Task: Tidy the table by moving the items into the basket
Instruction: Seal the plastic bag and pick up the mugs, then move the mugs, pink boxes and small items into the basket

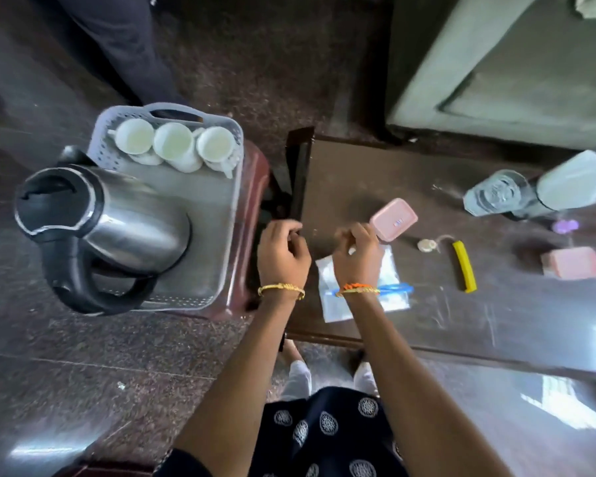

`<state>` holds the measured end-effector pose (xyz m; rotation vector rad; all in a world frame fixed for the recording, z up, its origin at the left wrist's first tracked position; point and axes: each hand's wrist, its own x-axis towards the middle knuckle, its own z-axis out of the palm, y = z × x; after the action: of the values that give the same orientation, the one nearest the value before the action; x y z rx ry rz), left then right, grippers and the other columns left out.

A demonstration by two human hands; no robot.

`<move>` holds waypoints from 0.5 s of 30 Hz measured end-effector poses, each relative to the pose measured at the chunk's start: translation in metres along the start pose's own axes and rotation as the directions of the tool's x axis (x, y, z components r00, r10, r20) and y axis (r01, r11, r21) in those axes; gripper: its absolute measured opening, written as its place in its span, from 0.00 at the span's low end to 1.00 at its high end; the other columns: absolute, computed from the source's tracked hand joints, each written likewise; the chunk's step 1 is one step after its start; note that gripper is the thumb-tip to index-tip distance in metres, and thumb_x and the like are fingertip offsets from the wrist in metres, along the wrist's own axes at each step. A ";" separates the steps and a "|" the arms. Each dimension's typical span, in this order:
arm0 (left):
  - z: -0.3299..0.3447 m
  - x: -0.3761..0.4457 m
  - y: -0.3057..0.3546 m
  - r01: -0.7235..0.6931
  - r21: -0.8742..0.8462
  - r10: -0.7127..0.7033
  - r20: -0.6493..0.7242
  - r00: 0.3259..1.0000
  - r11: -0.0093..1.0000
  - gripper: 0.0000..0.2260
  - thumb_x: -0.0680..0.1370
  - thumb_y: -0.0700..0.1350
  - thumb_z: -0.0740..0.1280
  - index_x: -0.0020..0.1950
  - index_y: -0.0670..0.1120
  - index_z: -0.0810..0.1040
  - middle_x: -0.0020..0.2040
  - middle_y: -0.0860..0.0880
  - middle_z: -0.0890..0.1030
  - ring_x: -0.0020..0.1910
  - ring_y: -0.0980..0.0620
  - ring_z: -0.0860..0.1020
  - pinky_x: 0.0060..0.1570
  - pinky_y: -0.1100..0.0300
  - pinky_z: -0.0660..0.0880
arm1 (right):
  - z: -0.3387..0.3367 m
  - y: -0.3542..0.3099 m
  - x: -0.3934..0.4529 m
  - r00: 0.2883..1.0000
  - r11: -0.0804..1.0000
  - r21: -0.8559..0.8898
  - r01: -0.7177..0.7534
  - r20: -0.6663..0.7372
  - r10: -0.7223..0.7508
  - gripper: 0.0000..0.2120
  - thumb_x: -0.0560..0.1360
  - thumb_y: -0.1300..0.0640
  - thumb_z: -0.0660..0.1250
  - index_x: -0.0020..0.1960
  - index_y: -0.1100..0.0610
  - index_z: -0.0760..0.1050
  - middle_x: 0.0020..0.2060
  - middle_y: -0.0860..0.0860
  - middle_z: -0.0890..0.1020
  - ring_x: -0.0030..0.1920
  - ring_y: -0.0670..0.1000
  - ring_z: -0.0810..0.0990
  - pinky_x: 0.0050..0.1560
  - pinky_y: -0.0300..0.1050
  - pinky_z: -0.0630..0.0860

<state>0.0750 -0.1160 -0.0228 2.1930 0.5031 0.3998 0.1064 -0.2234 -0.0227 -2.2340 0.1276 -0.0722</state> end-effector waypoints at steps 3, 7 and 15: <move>0.027 -0.048 -0.002 -0.055 0.047 0.041 0.252 0.967 0.997 0.06 0.70 0.32 0.64 0.43 0.38 0.78 0.41 0.42 0.78 0.40 0.42 0.78 0.40 0.52 0.76 | -0.041 0.068 -0.027 0.995 0.992 -0.103 -0.079 0.058 0.085 0.07 0.65 0.71 0.60 0.34 0.63 0.76 0.35 0.60 0.80 0.37 0.61 0.79 0.37 0.46 0.70; 0.057 -0.106 -0.023 -0.282 0.159 0.110 0.662 0.742 0.946 0.07 0.67 0.38 0.66 0.45 0.39 0.78 0.45 0.41 0.79 0.46 0.41 0.78 0.43 0.50 0.78 | -0.069 0.132 -0.050 0.953 0.959 -0.283 -0.021 0.284 0.105 0.09 0.62 0.74 0.66 0.38 0.64 0.79 0.40 0.61 0.82 0.42 0.63 0.81 0.39 0.52 0.76; 0.092 -0.134 -0.051 -0.493 0.485 -0.118 0.789 0.603 0.723 0.31 0.66 0.38 0.69 0.69 0.42 0.67 0.67 0.41 0.69 0.62 0.42 0.73 0.54 0.52 0.76 | -0.077 0.195 -0.054 0.794 0.796 -0.435 0.420 0.602 -0.090 0.26 0.61 0.70 0.70 0.60 0.66 0.75 0.59 0.66 0.77 0.58 0.67 0.77 0.54 0.62 0.76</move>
<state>-0.0119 -0.2118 -0.1334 2.8269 -0.1691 -0.7939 0.0319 -0.3967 -0.1287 -2.7365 -0.5701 0.5345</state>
